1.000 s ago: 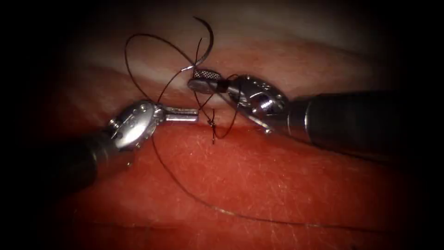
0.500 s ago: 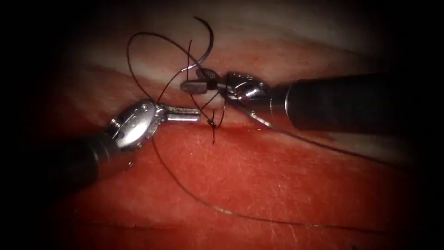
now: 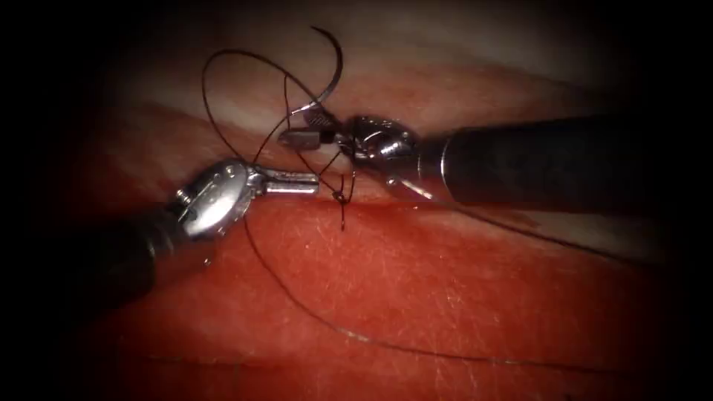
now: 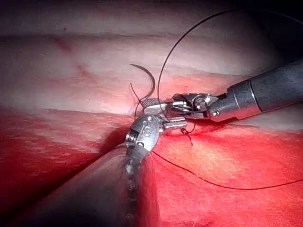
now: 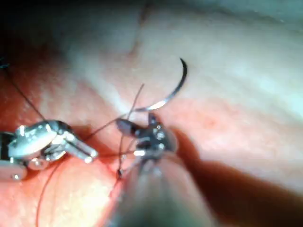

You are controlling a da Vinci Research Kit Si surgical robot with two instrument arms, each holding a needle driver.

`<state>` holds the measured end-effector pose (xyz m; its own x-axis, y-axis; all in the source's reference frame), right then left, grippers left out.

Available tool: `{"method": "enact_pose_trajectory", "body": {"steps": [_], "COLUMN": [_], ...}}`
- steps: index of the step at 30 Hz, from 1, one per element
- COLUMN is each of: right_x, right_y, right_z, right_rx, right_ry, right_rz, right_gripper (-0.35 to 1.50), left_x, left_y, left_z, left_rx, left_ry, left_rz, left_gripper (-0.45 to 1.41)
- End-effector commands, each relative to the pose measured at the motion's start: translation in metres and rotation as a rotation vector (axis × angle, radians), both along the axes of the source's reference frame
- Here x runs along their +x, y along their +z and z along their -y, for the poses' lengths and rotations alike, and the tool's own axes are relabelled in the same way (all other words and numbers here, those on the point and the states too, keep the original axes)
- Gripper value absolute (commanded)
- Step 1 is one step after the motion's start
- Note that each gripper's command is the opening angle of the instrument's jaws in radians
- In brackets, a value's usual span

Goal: Wound Closure

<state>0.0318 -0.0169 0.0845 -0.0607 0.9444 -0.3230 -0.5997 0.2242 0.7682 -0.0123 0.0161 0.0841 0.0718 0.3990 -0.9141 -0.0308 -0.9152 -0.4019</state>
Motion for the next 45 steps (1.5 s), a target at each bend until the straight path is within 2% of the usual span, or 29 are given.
{"method": "enact_pose_trajectory", "body": {"steps": [1,7,13,14,15,16,18,19,23,29,38,45], "right_x": [0.0012,0.0016,0.0022,0.0023,0.0024,0.0024,0.0024,0.0024,0.0018,0.0004,-0.0021,-0.0039], "right_y": [0.0002,-0.0010,-0.0005,-0.0003,-0.0002,-0.0002,-0.0002,-0.0002,-0.0008,-0.0021,-0.0049,-0.0052], "right_z": [0.0000,0.0007,0.0010,0.0011,0.0012,0.0012,0.0012,0.0011,0.0001,-0.0006,0.0005,0.0021], "right_rx": [0.000,0.011,0.044,0.056,0.062,0.074,0.084,0.090,0.097,0.022,0.004,-0.003], "right_ry": [-0.005,-0.029,-0.027,-0.025,-0.025,-0.022,-0.015,-0.013,0.033,0.045,0.040,0.026], "right_rz": [-0.005,-0.012,-0.021,-0.021,-0.019,-0.018,-0.020,-0.025,-0.044,-0.054,-0.068,-0.067], "right_gripper": [1.01,0.91,0.74,0.66,0.49,0.12,-0.31,-0.35,-0.35,-0.35,-0.35,-0.35], "left_x": [-0.0005,-0.0002,0.0000,0.0001,0.0001,0.0002,0.0002,0.0002,0.0004,0.0016,0.0046,0.0059], "left_y": [0.0007,0.0010,0.0010,0.0010,0.0010,0.0010,0.0011,0.0011,0.0011,0.0011,0.0024,0.0032], "left_z": [-0.0002,-0.0003,0.0000,0.0000,0.0000,0.0000,0.0000,0.0000,0.0001,0.0002,-0.0029,-0.0068], "left_rx": [-0.001,-0.002,-0.003,-0.003,-0.003,-0.003,-0.003,-0.003,-0.010,-0.008,0.021,0.047], "left_ry": [0.000,0.003,0.004,0.005,0.005,0.006,0.006,0.006,0.008,0.003,-0.018,-0.031], "left_rz": [0.002,0.004,0.004,0.004,0.004,0.005,0.005,0.005,0.007,-0.004,-0.030,-0.039], "left_gripper": [-0.45,-0.45,-0.45,-0.45,-0.45,-0.45,-0.45,-0.45,-0.45,-0.45,-0.45,-0.45]}}
